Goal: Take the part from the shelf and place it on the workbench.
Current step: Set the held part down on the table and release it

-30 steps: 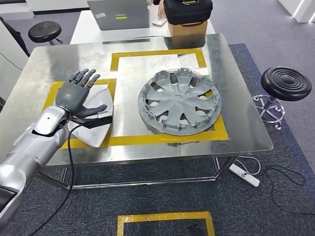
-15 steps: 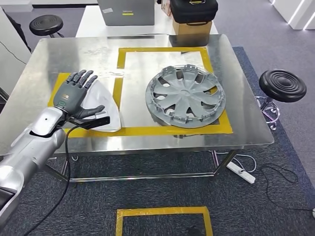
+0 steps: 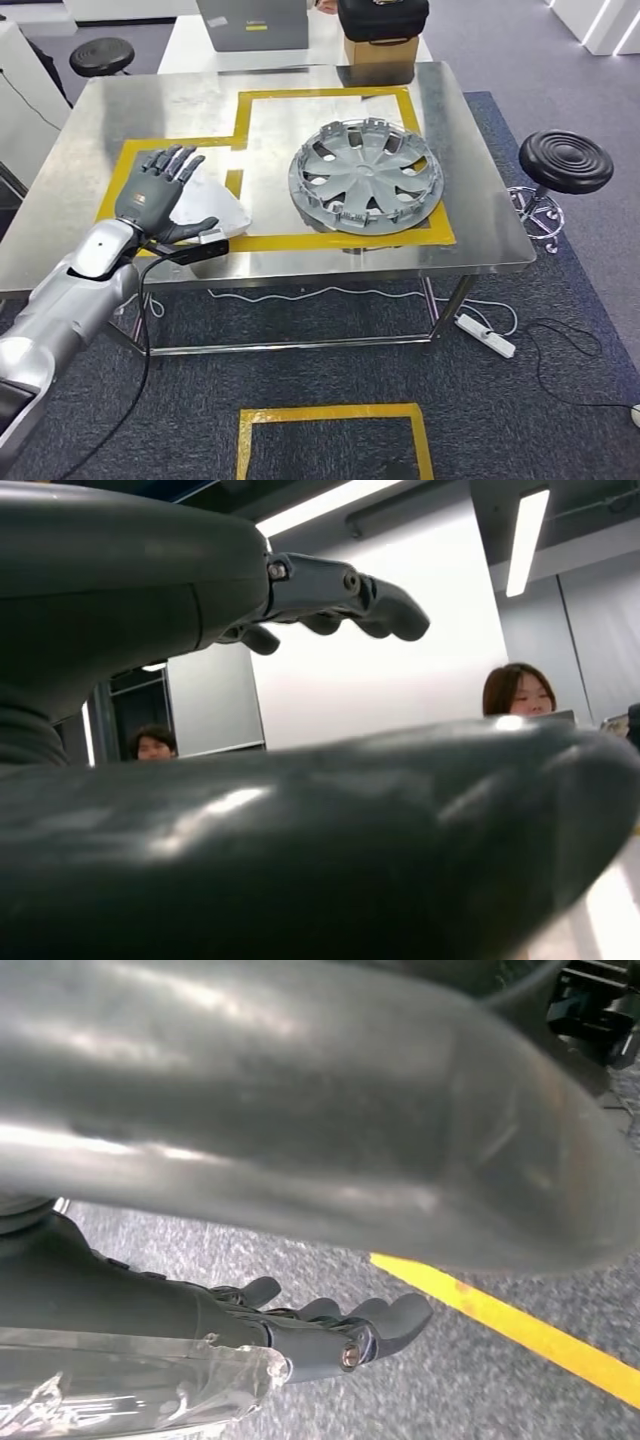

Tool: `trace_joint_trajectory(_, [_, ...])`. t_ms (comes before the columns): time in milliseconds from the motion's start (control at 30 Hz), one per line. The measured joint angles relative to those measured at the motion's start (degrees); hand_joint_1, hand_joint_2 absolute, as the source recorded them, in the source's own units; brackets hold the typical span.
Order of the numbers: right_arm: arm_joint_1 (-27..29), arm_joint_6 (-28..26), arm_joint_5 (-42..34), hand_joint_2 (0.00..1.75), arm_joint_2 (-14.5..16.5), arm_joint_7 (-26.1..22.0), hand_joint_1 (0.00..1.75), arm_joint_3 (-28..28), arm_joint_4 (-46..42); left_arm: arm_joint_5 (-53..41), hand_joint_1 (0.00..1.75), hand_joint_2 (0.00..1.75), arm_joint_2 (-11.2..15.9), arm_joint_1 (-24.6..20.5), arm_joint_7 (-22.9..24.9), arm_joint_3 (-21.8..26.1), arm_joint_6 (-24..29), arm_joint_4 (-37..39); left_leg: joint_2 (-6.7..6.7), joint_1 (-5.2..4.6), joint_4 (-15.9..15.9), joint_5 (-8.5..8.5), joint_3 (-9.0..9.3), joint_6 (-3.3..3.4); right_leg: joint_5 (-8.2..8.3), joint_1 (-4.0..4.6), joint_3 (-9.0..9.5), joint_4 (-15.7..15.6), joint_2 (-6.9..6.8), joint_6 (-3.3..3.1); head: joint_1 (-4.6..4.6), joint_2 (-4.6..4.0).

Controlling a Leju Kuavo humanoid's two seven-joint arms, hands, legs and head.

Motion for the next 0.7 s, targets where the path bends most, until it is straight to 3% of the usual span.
trace_joint_trajectory(67, [-0.06, 0.01, 0.04, 0.0, 0.0, -0.01, 0.0, 0.0, 0.0, 0.0, 0.0, 0.0, 0.08, -0.02, 0.0, 0.0, -0.11, 0.01, 0.0, 0.16, 7.03, -5.9, -1.93, -0.49, 1.37, -0.06, -1.42, 0.02, -0.04, -0.34, -0.25, 0.0])
trace_joint_trajectory(100, [-0.04, 0.02, 0.05, 0.0, 0.0, -0.02, 0.0, 0.0, 0.0, 0.0, 0.0, 0.0, 0.07, 0.06, 0.0, -0.01, -0.19, 0.01, 0.0, 0.25, 10.77, -7.73, -2.66, -0.68, 2.07, -0.08, -2.28, 0.04, -0.06, -0.34, -0.27, 0.0])
trace_joint_trajectory(133, [-0.03, 0.02, 0.07, 0.0, 0.0, -0.02, 0.0, 0.0, 0.0, 0.0, 0.0, 0.0, 0.07, 0.2, 0.0, -0.01, -0.25, 0.02, 0.01, 0.36, 13.33, -8.15, -2.82, -0.83, 2.76, -0.1, -3.14, 0.06, -0.1, -0.31, -0.27, 0.0])
trace_joint_trajectory(167, [-0.04, 0.01, 0.08, 0.0, 0.0, -0.02, 0.0, 0.0, 0.0, 0.0, 0.0, 0.0, 0.05, 0.32, 0.0, -0.01, -0.29, 0.02, 0.01, 0.48, 14.34, -7.35, -2.23, -0.96, 3.47, -0.14, -4.05, 0.09, -0.13, -0.22, -0.27, 0.0])
trace_joint_trajectory(200, [-0.07, 0.01, 0.09, 0.0, 0.0, -0.02, 0.0, 0.0, 0.0, -0.01, 0.0, 0.0, 0.04, 0.39, 0.0, -0.01, -0.31, 0.02, 0.01, 0.63, 13.54, -5.79, -0.72, -1.07, 4.19, -0.22, -4.96, 0.13, -0.14, -0.07, -0.27, 0.0])
trace_joint_trajectory(267, [-0.15, -0.01, 0.11, 0.0, -0.01, -0.02, 0.0, 0.0, -0.02, -0.02, 0.0, 0.0, -0.02, 0.32, 0.01, -0.01, -0.28, 0.02, 0.0, 0.92, 7.34, -3.96, 5.0, -1.26, 5.52, -0.3, -6.55, 0.25, -0.11, 0.49, -0.32, 0.0])
trace_joint_trajectory(333, [-0.23, -0.02, 0.14, 0.0, -0.02, -0.04, 0.0, 0.0, -0.07, -0.02, 0.0, 0.0, -0.14, 0.09, 0.04, 0.0, -0.23, 0.02, -0.11, 0.91, -0.36, -5.36, 10.3, -0.74, 6.98, -0.28, -7.64, 0.16, -0.07, 1.2, -0.32, 0.0])
trace_joint_trajectory(367, [-0.24, -0.02, 0.15, 0.0, -0.02, -0.05, 0.0, 0.0, -0.09, -0.02, 0.0, 0.0, -0.19, 0.06, 0.06, 0.0, -0.21, 0.03, -0.16, 0.74, -2.57, -6.02, 11.41, -0.29, 7.76, -0.31, -7.98, -0.12, -0.06, 1.53, -0.35, 0.0])
trace_joint_trajectory(433, [0.05, -0.03, 0.16, 0.0, -0.02, -0.06, 0.0, 0.0, -0.07, -0.03, 0.0, 0.0, -0.31, 0.42, 0.09, -0.03, -0.22, 0.09, -0.06, 0.49, -3.47, -5.26, 10.68, 0.83, 8.9, -0.58, -8.5, -0.9, -0.05, 2.3, -0.34, 0.0])
trace_joint_trajectory(467, [0.29, -0.03, 0.16, 0.0, -0.02, -0.06, 0.0, 0.0, -0.06, -0.04, 0.0, 0.0, -0.36, 0.65, 0.09, -0.06, -0.25, 0.15, 0.02, 0.47, -3.51, -4.6, 10.12, 1.33, 8.02, -0.7, -8.93, -0.57, -0.08, 2.63, -0.32, 0.0])
trace_joint_trajectory(500, [0.55, -0.02, 0.16, 0.0, -0.02, -0.05, 0.0, -0.01, -0.05, -0.05, 0.0, 0.0, -0.43, 0.82, 0.09, -0.07, -0.26, 0.21, 0.11, 0.51, -3.55, -3.84, 9.44, 1.81, 5.92, -0.77, -9.56, 0.95, -0.11, 2.89, -0.21, 0.0])
trace_joint_trajectory(600, [0.62, 0.02, 0.16, 0.0, -0.02, -0.02, 0.0, -0.02, -0.04, -0.07, 0.0, 0.0, -0.5, 0.86, 0.11, -0.04, -0.27, 0.33, 0.14, 0.39, -3.54, -1.72, 7.1, 2.48, -3.23, -0.7, -11.71, 11.7, -0.16, 3.05, 0.19, 0.0])
trace_joint_trajectory(633, [0.48, 0.02, 0.16, 0.0, -0.02, -0.02, 0.0, -0.02, -0.04, -0.07, 0.0, 0.0, -0.5, 0.87, 0.13, -0.03, -0.27, 0.39, 0.13, 0.3, -3.51, -0.99, 6.22, 2.53, -4.32, -0.62, -11.82, 14.86, -0.15, 3.01, 0.24, 0.0])
trace_joint_trajectory(667, [0.36, 0.02, 0.16, 0.0, -0.02, -0.02, 0.0, -0.02, -0.04, -0.07, 0.0, 0.0, -0.5, 0.93, 0.18, -0.03, -0.27, 0.47, 0.13, 0.23, -3.47, -0.24, 5.28, 2.51, -3.85, -0.51, -11.18, 16.48, -0.14, 2.89, 0.26, 0.0])
trace_joint_trajectory(700, [0.3, 0.02, 0.16, 0.0, -0.03, -0.02, 0.0, -0.02, -0.04, -0.04, 0.0, 0.0, -0.49, 1.06, 0.24, -0.03, -0.25, 0.57, 0.12, 0.19, -3.43, 0.52, 4.34, 2.43, -2.32, -0.39, -9.66, 16.31, -0.14, 2.75, 0.27, 0.0])
